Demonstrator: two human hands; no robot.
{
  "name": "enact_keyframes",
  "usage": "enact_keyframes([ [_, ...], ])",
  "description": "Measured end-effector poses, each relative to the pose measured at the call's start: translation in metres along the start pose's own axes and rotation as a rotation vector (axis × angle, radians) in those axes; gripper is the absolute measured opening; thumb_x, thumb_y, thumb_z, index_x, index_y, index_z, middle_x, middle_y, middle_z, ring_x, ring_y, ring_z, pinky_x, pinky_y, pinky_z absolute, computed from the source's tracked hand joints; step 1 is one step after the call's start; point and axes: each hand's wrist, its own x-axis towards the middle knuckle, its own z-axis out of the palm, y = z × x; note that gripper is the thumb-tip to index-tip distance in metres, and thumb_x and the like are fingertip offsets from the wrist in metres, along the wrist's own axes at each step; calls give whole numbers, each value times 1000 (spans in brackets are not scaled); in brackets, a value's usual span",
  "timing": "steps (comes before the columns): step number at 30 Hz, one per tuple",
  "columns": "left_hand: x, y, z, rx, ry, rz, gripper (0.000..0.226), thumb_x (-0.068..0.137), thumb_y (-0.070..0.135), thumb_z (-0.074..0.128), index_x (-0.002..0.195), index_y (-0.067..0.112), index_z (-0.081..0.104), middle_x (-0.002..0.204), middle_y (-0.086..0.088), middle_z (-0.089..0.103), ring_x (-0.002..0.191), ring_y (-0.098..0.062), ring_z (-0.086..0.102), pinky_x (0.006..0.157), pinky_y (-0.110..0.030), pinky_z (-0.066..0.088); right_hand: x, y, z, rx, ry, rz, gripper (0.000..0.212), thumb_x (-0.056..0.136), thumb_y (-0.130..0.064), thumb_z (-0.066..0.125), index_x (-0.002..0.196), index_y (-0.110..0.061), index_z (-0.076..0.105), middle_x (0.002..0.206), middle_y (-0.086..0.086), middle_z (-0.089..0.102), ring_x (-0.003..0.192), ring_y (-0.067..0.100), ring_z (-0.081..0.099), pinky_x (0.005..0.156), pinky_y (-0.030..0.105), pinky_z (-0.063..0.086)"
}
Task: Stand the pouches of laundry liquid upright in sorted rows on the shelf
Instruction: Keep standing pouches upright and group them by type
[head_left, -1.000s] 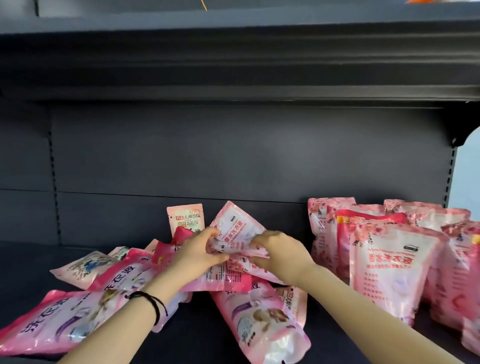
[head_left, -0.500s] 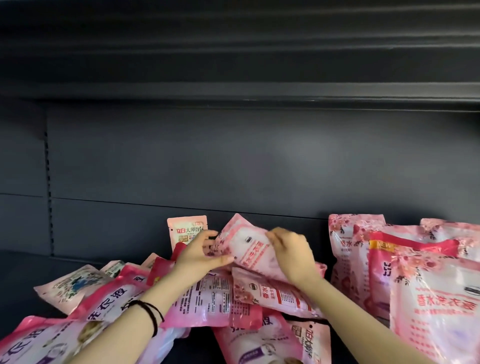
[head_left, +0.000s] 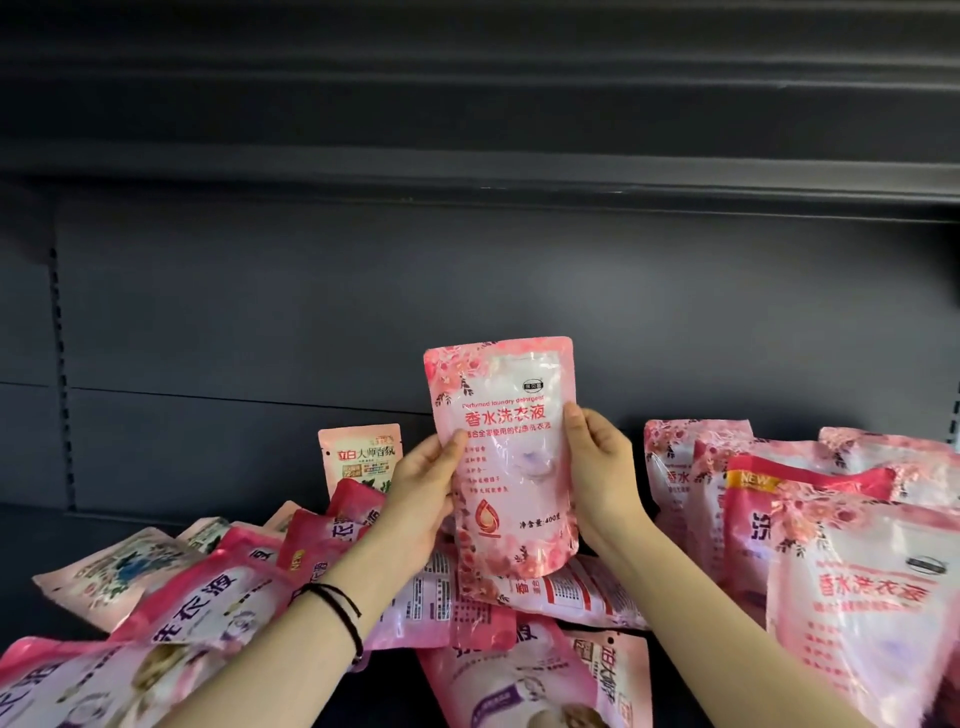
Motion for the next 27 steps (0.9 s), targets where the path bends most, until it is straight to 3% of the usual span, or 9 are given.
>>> enact_keyframes([
  [3, -7, 4, 2, -7, 28, 42, 15, 90, 26, 58, 93, 14, 67, 81, 2, 75, 80, -16, 70, 70, -31, 53, -8, -6, 1, -36, -33, -24, 34, 101, -30, 45, 93, -1, 62, 96, 16, 71, 83, 26, 66, 78, 45, 56],
  [6, -19, 7, 3, -39, 25, 71, 17, 90, 28, 58, 94, 14, 67, 89, -2, 76, 82, -18, 72, 70, -32, 55, -24, -11, 0, -33, -148, 28, 30, 98, -33, 50, 107, -7, 60, 101, 6, 74, 86, 18, 72, 69, 30, 58],
  [9, -30, 11, 3, -125, 6, 75, 17, 91, 26, 57, 95, 13, 67, 89, -3, 75, 78, -15, 73, 60, -26, 56, -40, -11, -8, 61, -192, 155, 33, 95, -36, 52, 110, -7, 62, 104, 7, 74, 92, 22, 72, 76, 35, 57],
  [12, -44, 15, 6, -157, -41, 76, 16, 92, 24, 56, 94, 12, 67, 86, -1, 76, 75, -13, 73, 57, -23, 56, -56, -13, -20, 131, -180, 154, 34, 96, -32, 50, 107, -5, 67, 105, 10, 73, 94, 24, 71, 76, 34, 58],
  [18, -84, 21, 38, -135, -104, 106, 20, 92, 25, 55, 105, 13, 66, 97, -1, 75, 87, -12, 71, 65, -22, 57, -87, -37, -46, 218, -66, 82, 27, 95, -28, 52, 95, -7, 70, 97, 10, 75, 87, 25, 71, 79, 40, 59],
  [23, -121, 17, 80, -140, -131, 131, 15, 93, 26, 54, 95, 20, 68, 93, 2, 75, 85, -10, 72, 67, -23, 57, -114, -61, -87, 243, -4, 34, 38, 93, -28, 55, 108, 6, 63, 107, 17, 71, 96, 31, 69, 83, 41, 58],
  [27, -156, -4, 119, -172, -130, 108, 19, 93, 27, 53, 102, 17, 66, 97, 1, 75, 90, -12, 71, 70, -25, 55, -135, -77, -137, 213, -10, 53, 42, 95, -27, 53, 109, 12, 57, 108, 22, 68, 95, 34, 66, 87, 48, 54],
])
